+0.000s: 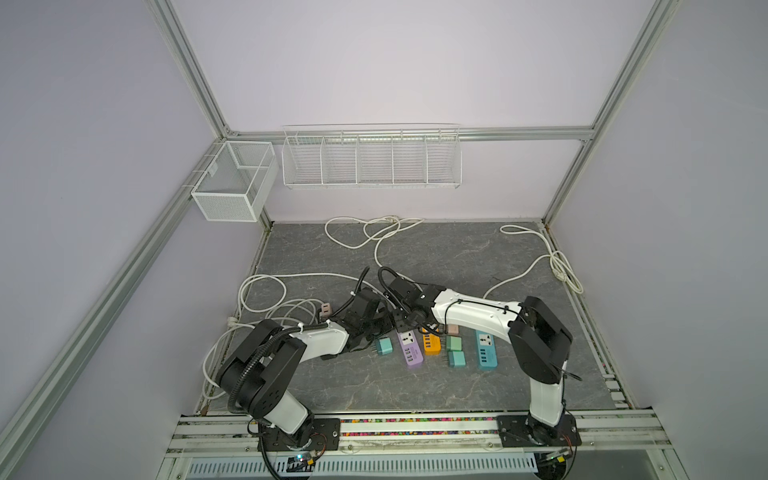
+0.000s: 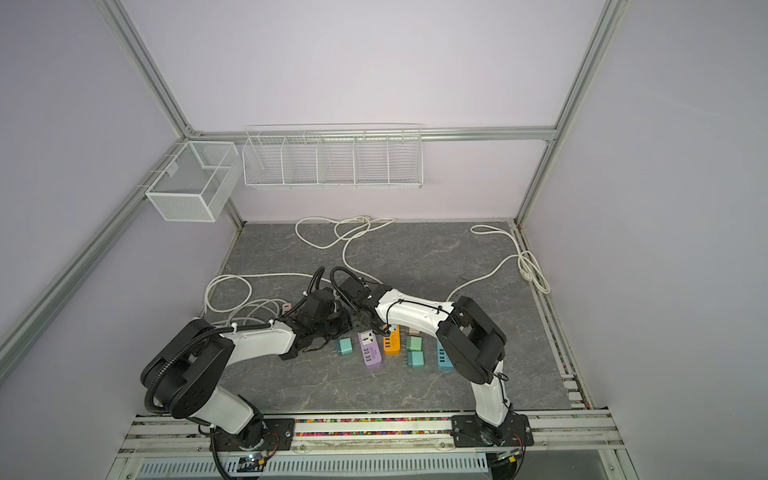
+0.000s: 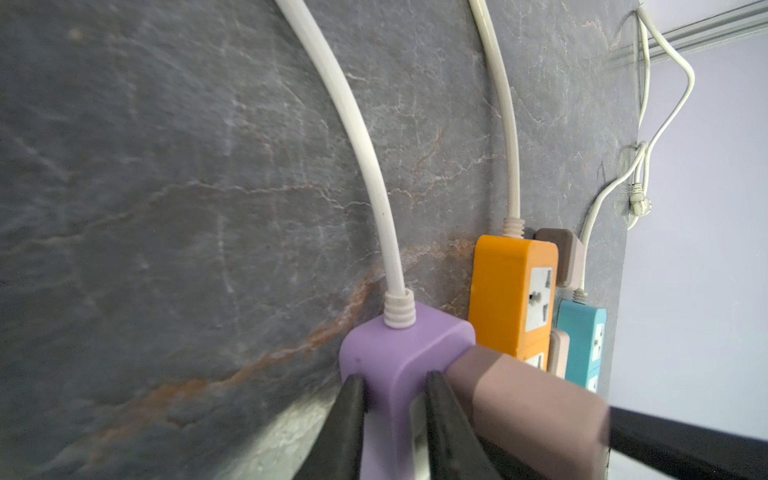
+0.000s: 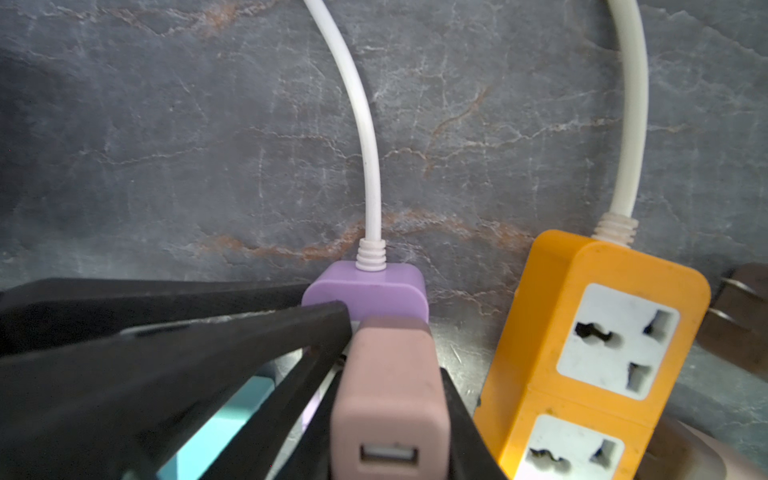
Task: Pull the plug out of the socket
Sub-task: 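Close right gripper on the pink plug while left gripper holds the purple strip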
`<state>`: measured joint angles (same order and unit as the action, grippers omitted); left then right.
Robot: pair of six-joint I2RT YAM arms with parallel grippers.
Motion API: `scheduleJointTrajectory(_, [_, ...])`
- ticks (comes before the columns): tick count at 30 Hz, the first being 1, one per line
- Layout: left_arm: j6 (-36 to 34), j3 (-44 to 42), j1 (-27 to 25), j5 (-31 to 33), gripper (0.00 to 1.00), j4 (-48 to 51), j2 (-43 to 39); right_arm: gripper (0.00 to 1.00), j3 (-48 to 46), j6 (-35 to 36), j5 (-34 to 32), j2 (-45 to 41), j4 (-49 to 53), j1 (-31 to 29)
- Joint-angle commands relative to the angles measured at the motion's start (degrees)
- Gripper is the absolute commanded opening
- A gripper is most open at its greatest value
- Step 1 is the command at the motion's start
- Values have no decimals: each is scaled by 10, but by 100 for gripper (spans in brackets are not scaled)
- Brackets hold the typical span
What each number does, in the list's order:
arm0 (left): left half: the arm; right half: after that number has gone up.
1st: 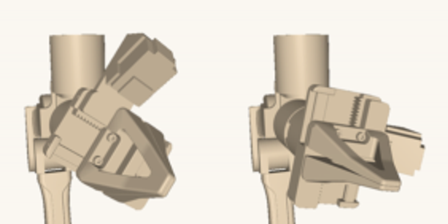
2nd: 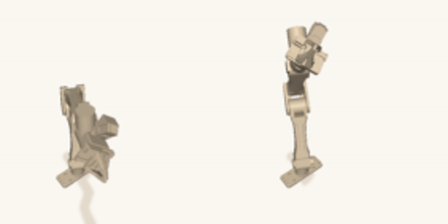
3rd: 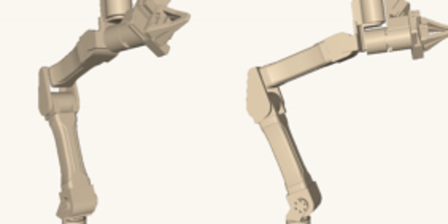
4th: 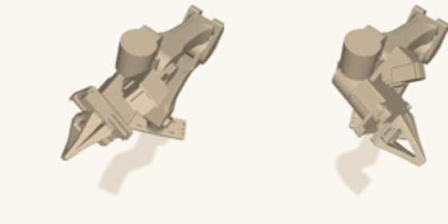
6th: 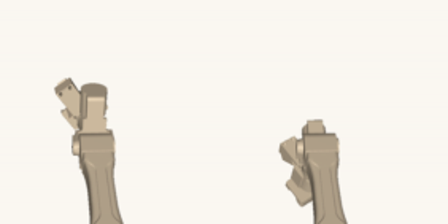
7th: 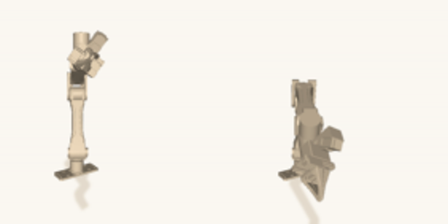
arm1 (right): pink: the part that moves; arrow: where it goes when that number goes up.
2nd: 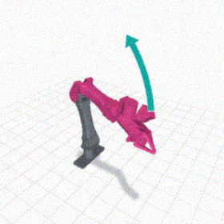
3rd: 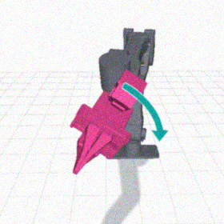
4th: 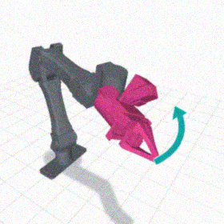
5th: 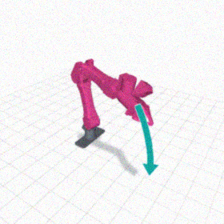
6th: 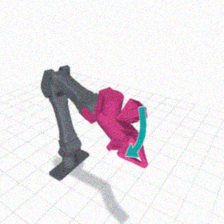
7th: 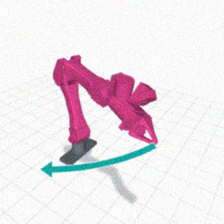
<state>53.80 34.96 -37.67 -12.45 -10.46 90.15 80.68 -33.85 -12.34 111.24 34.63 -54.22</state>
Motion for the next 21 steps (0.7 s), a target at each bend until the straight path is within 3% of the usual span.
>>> scheduleJointTrajectory(1, [12,-28,-6,13,25,50,25,20,14,-3,5,0,4,-1])
scheduleJointTrajectory(8, [14,-38,-7,18,24,49,27,20,-11,-8,17,-25,-5,25])
scheduleJointTrajectory(21, [15,-53,-7,8,23,33,33,18,23,-9,1,4,14,0])
